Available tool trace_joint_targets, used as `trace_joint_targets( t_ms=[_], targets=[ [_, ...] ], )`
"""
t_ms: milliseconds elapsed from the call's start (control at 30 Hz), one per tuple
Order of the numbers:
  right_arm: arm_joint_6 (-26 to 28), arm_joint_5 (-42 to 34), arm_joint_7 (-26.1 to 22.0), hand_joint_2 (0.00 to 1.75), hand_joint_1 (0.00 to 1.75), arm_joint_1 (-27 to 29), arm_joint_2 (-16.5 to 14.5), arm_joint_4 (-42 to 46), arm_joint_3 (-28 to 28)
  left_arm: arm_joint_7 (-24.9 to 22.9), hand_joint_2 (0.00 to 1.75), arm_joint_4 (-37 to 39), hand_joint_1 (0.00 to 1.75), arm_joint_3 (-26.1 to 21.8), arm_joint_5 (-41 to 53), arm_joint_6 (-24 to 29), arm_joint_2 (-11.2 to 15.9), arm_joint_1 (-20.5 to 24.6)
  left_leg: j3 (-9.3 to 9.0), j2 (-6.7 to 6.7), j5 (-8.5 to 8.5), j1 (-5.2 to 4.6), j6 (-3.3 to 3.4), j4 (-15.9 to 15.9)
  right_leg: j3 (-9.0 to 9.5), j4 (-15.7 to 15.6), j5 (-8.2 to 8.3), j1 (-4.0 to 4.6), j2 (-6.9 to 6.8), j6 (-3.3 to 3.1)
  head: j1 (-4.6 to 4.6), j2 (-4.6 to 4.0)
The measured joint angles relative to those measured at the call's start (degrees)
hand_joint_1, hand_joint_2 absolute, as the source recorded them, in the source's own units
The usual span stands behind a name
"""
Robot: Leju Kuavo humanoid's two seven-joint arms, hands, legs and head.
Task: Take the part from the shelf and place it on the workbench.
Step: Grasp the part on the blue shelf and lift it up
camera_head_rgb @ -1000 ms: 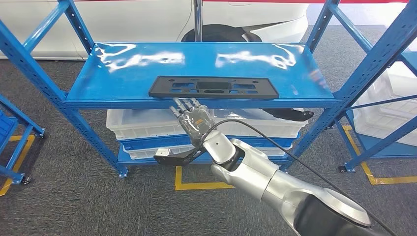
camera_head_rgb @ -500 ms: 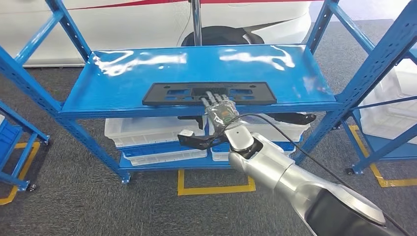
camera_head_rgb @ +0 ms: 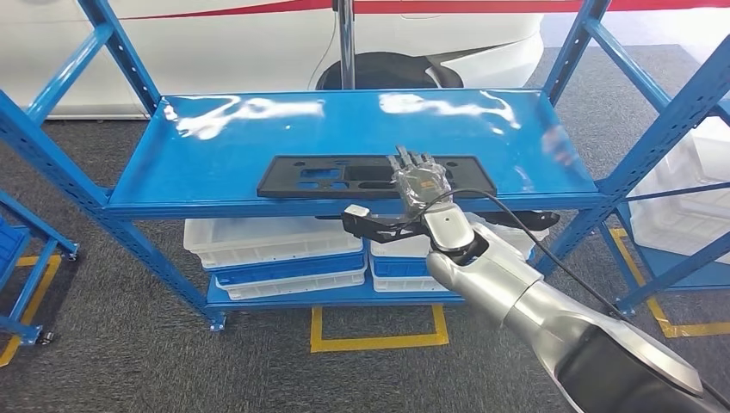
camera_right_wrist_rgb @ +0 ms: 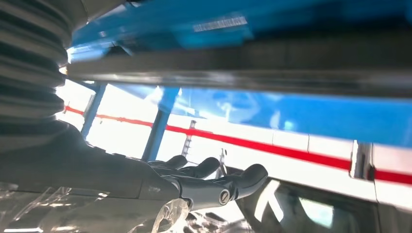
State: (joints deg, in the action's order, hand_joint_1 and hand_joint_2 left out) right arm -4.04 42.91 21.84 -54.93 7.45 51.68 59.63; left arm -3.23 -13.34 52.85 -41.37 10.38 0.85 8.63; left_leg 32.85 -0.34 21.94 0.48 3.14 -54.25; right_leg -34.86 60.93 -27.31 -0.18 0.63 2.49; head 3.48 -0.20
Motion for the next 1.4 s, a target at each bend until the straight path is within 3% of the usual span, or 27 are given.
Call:
trace_joint_targets(
  t_ms=[67, 100, 133, 167, 233, 267, 333, 433, 500, 567, 600, 633, 667, 733, 800, 867, 967, 1033, 1100, 1133, 1167, 1233, 1300, 1333, 1400],
  targets=[
    [0.14, 0.20, 0.01, 1.75, 0.00, 0.20, 0.24, 0.27, -0.15, 0.00, 0.00, 0.01, 0.00, 0.00, 0.00, 0.01, 0.03, 0.07, -0.64, 0.02, 0.54, -0.01, 0.40, 0.00, -4.61, 8.37, -2.92, -0.10, -0.05, 0.34, -0.03, 0.00],
    [0.20, 0.36, -0.09, 1.75, 0.00, 0.42, 0.31, 0.37, -0.15, 0.00, 0.00, 0.01, 0.00, 0.00, 0.00, 0.00, 0.03, 0.03, -0.96, -0.02, 0.83, 0.01, 0.41, 0.00, -6.54, 11.19, -3.37, -0.21, -0.07, 0.47, -0.04, 0.00],
    [0.26, 0.56, -0.29, 1.75, 0.00, 0.61, 0.36, 0.50, -0.15, 0.00, 0.00, 0.01, 0.00, 0.00, -0.01, -0.01, 0.02, -0.03, -1.33, -0.10, 1.14, 0.05, 0.33, -0.01, -7.54, 12.02, -2.76, -0.33, -0.10, 0.57, -0.05, 0.00],
    [0.29, 0.75, -0.63, 1.75, 0.00, 0.74, 0.37, 0.70, -0.15, 0.00, 0.00, 0.01, 0.00, 0.00, -0.02, -0.02, 0.02, -0.07, -1.78, -0.20, 1.49, 0.11, 0.17, -0.02, -7.31, 10.34, -0.98, -0.49, -0.14, 0.62, -0.05, 0.00],
    [-0.26, 0.94, -1.71, 1.75, 0.00, 0.79, 0.29, 1.31, -0.13, 0.02, 0.00, 0.01, 0.00, 0.00, -0.08, -0.02, 0.03, -0.08, -2.71, -0.34, 2.36, 0.16, -0.41, -0.05, -4.11, 2.03, 3.95, -0.79, -0.28, 0.75, -0.08, 0.00],
    [-1.01, 0.85, -2.35, 1.75, 0.00, 0.76, 0.09, 1.64, -0.09, 0.05, 0.00, 0.01, 0.00, 0.00, -0.10, -0.02, 0.04, 0.01, -3.01, -0.37, 2.88, 0.08, -0.77, -0.10, -2.36, -1.93, 5.54, -0.88, -0.28, 0.71, -0.08, 0.00],
    [-3.31, 0.22, -3.68, 1.75, 0.00, 0.82, -0.42, 2.21, 0.12, 0.15, 0.00, 0.02, 0.00, 0.00, -0.13, -0.02, 0.06, 0.18, -3.22, -0.36, 3.66, -0.12, -1.44, 0.00, -0.70, -5.51, 6.08, -0.84, -0.19, 0.29, -0.06, 0.00],
    [-6.57, -1.27, -5.47, 1.75, 0.00, 0.95, -1.43, 2.92, 0.60, 0.28, 0.00, 0.03, 0.00, 0.00, -0.14, -0.02, 0.07, 0.26, -3.28, -0.26, 4.52, 0.12, -2.27, -0.43, -0.46, -5.66, 5.36, -0.64, -0.07, -0.91, 0.00, 0.01],
    [-7.72, -1.91, -6.39, 1.75, 0.00, 0.92, -2.14, 3.25, 0.85, 0.39, 0.00, 0.03, 0.00, 0.00, -0.14, -0.03, 0.06, 0.29, -1.16, -0.12, 6.59, 0.28, -2.74, -4.98, -0.04, -5.75, 5.01, -0.70, -0.11, -1.60, 0.07, 0.01],
    [-8.29, -2.26, -7.11, 1.75, 0.00, 1.04, -2.71, 3.35, 1.33, 0.46, 0.00, 0.03, 0.00, 0.00, -0.14, -0.04, 0.04, 0.27, 3.80, -0.04, 9.47, 0.29, -3.01, -13.50, 0.44, -5.73, 4.47, -0.52, -0.14, -2.07, 0.12, 0.00],
    [-8.50, -2.39, -7.47, 1.75, 0.00, 1.17, -2.94, 3.35, 1.69, 0.49, 0.00, 0.03, 0.00, 0.00, -0.14, -0.04, 0.04, 0.20, 6.23, -0.04, 10.06, 0.28, -3.05, -16.90, 0.75, -5.72, 4.16, -0.40, -0.12, -2.18, 0.13, 0.01],
    [-8.74, -2.54, -7.89, 1.75, 0.00, 1.32, -3.14, 3.36, 2.06, 0.49, 0.00, 0.03, 0.00, 0.00, -0.14, -0.04, 0.04, 0.12, 7.85, -0.04, 9.59, 0.26, -2.99, -18.44, 1.14, -5.71, 3.81, -0.29, -0.08, -2.23, 0.14, 0.01],
    [-8.94, -2.68, -8.33, 1.75, 0.00, 1.42, -3.27, 3.35, 2.40, 0.49, 0.00, 0.03, 0.00, 0.00, -0.14, -0.04, 0.04, 0.05, 8.31, -0.04, 7.96, 0.22, -2.86, -17.57, 1.62, -5.71, 3.44, -0.22, -0.04, -2.24, 0.14, 0.01],
    [-9.27, -2.94, -9.04, 1.75, 0.00, 1.46, -3.60, 3.35, 3.16, 0.48, 0.00, 0.04, 0.00, 0.00, -0.14, -0.04, 0.06, 0.01, 6.23, -0.03, 2.27, 0.02, -2.20, -9.85, 2.81, -5.77, 2.60, -0.10, 0.01, -2.13, 0.15, 0.00],
    [-9.48, -3.17, -9.45, 1.75, 0.00, 1.42, -4.07, 3.36, 4.04, 0.48, 0.00, 0.11, 0.00, 0.01, -0.13, -0.06, 0.10, 0.04, 3.77, -0.01, -1.62, -0.44, -1.39, -2.46, 3.72, -5.74, 1.73, 0.18, 0.12, -1.69, 0.15, 0.00],
    [-9.62, -3.30, -9.69, 1.75, 0.00, 1.50, -4.55, 3.37, 4.87, 0.49, 0.00, 0.19, 0.00, 0.02, -0.13, -0.09, 0.14, 0.08, 2.99, -0.01, -1.88, -0.84, -0.95, -0.53, 4.03, -5.78, 1.07, 0.25, 0.25, -1.12, 0.11, 0.01],
    [-9.45, -3.30, -9.94, 1.75, 0.00, 1.53, -5.08, 3.53, 5.62, 0.50, 0.00, 0.20, 0.00, 0.02, -0.14, -0.10, 0.08, 0.11, 1.97, -0.07, -1.56, -0.56, -0.38, -0.02, 3.92, -4.42, -0.18, 0.13, 0.06, -0.24, 0.04, 0.02],
    [-9.16, -3.32, -10.26, 1.75, 0.00, 1.45, -5.23, 3.66, 6.08, 0.52, 0.00, 0.21, 0.00, 0.02, -0.14, -0.10, 0.09, 0.17, 1.15, -0.10, -1.26, -0.36, 0.13, 0.23, 1.04, 1.68, -2.83, -0.01, -0.09, 0.18, -0.06, 0.02],
    [-8.95, -3.57, -10.73, 1.75, 0.03, 1.69, -5.32, 3.72, 6.54, 0.52, 0.00, 0.22, 0.00, 0.02, -0.14, -0.11, 0.11, 0.17, 0.63, -0.16, -0.76, -0.38, 0.40, 0.18, -3.93, 9.67, -5.31, -0.11, -0.11, 0.40, -0.11, 0.01],
    [-8.90, -3.73, -10.94, 1.75, 0.41, 1.91, -5.34, 3.73, 6.73, 0.52, 0.00, 0.22, 0.00, 0.02, -0.15, -0.13, 0.11, 0.10, 0.35, -0.21, -0.48, -0.38, 0.40, 0.16, -5.67, 11.61, -5.19, -0.11, -0.12, 0.45, -0.12, 0.01],
    [-8.89, -3.88, -11.07, 1.75, 0.81, 2.07, -5.36, 3.76, 6.89, 0.52, 0.00, 0.22, 0.00, 0.02, -0.16, -0.14, 0.11, 0.03, 0.01, -0.27, -0.18, -0.37, 0.33, 0.14, -6.28, 11.16, -3.85, -0.12, -0.13, 0.43, -0.13, 0.01],
    [-8.89, -4.03, -11.21, 1.75, 1.65, 2.13, -5.42, 3.88, 7.14, 0.52, 0.00, 0.22, 0.00, 0.02, -0.24, -0.27, 0.10, -0.02, -0.87, -0.39, 0.47, -0.34, 0.04, 0.13, -4.04, 3.99, 1.26, -0.14, -0.19, 0.25, -0.15, 0.01],
    [-8.93, -4.29, -11.27, 1.75, 1.75, 1.97, -5.57, 4.06, 7.32, 0.52, 0.00, 0.22, 0.00, 0.02, -0.49, -0.51, 0.09, 0.08, -1.50, -0.49, 1.21, -0.57, -0.48, -0.01, -0.90, -3.62, 4.89, -0.04, -0.22, -0.12, -0.16, 0.00],
    [-9.01, -4.56, -11.25, 1.75, 1.75, 1.91, -5.69, 4.13, 7.43, 0.51, 0.00, 0.22, 0.00, 0.02, -0.66, -0.61, 0.09, 0.11, -1.58, -0.51, 1.54, -0.73, -0.49, -0.13, -0.12, -5.46, 5.55, -0.01, -0.23, -0.29, -0.16, 0.00],
    [-9.19, -5.15, -11.09, 1.75, 1.75, 1.82, -5.98, 4.17, 7.72, 0.50, 0.00, 0.22, 0.00, 0.02, -0.90, -0.79, 0.10, 0.13, -1.58, -0.49, 1.84, -0.83, -0.17, -0.25, 0.06, -6.01, 5.61, 0.07, -0.21, -0.49, -0.15, 0.01]
  ],
)
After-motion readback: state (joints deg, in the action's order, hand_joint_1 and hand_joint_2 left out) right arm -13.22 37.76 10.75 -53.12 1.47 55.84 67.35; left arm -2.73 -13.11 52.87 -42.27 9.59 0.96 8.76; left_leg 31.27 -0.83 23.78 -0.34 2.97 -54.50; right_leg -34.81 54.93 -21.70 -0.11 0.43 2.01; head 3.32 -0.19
